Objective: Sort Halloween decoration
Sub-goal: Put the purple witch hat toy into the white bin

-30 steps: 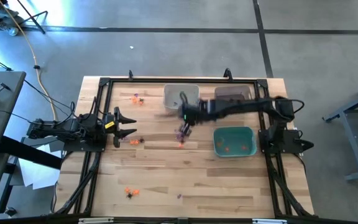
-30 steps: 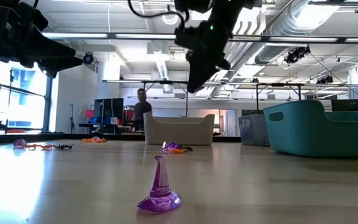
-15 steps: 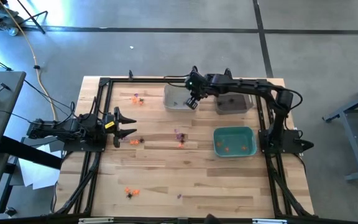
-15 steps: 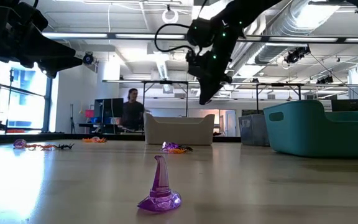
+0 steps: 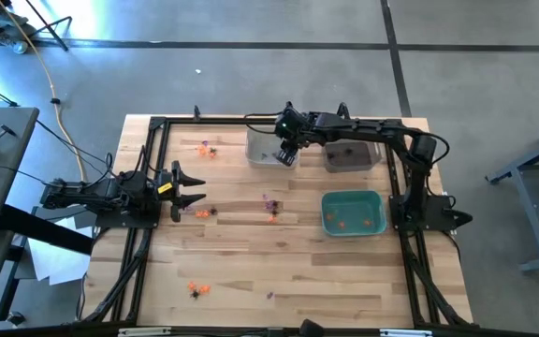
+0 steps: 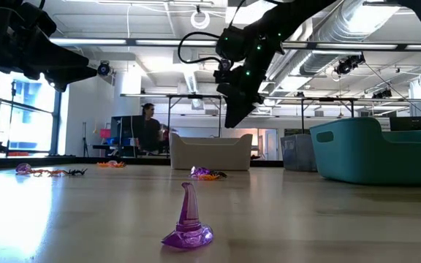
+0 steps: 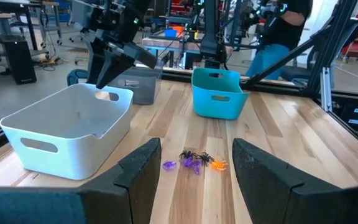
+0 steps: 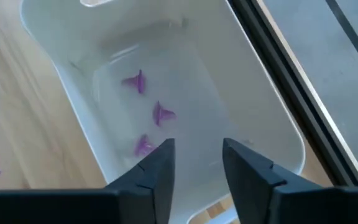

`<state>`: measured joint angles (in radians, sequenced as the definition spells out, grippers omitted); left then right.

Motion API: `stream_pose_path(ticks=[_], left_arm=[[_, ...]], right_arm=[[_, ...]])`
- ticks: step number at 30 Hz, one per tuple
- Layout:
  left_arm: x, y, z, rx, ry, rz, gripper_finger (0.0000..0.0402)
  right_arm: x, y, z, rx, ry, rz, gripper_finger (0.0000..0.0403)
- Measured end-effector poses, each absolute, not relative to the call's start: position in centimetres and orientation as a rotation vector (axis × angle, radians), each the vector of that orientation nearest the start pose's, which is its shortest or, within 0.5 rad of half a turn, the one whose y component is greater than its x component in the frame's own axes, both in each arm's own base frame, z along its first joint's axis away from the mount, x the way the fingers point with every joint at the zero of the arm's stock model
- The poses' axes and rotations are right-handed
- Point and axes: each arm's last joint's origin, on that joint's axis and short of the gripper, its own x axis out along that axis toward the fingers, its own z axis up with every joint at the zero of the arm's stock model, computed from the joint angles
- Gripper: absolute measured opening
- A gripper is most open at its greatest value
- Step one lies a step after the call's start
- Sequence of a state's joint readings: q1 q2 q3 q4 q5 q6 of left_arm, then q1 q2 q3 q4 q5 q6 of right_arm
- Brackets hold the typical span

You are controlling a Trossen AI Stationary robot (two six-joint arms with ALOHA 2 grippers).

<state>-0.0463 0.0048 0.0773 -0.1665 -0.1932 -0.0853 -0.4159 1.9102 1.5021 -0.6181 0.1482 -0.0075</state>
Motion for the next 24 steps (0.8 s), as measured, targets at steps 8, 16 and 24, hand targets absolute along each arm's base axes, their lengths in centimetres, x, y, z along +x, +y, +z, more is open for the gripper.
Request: stream_pose_path(ticks=[8, 16, 24], left_arm=[[9.2, 0.1, 17.3, -0.074, 0.087, 0.15, 0.0186], [9.2, 0.1, 17.3, -0.074, 0.088, 0.15, 0.0186], [9.2, 0.1, 17.3, -0.074, 0.087, 0.15, 0.0186]], right_arm=[[37.5, -14.2, 23.2, 0.118, 1.063, -0.525, 0.0138], [37.7, -6.0, 25.6, 0.128, 1.137, -0.555, 0.0137], [37.0, 5.5, 25.8, 0.207, 1.082, -0.566, 0.0137]])
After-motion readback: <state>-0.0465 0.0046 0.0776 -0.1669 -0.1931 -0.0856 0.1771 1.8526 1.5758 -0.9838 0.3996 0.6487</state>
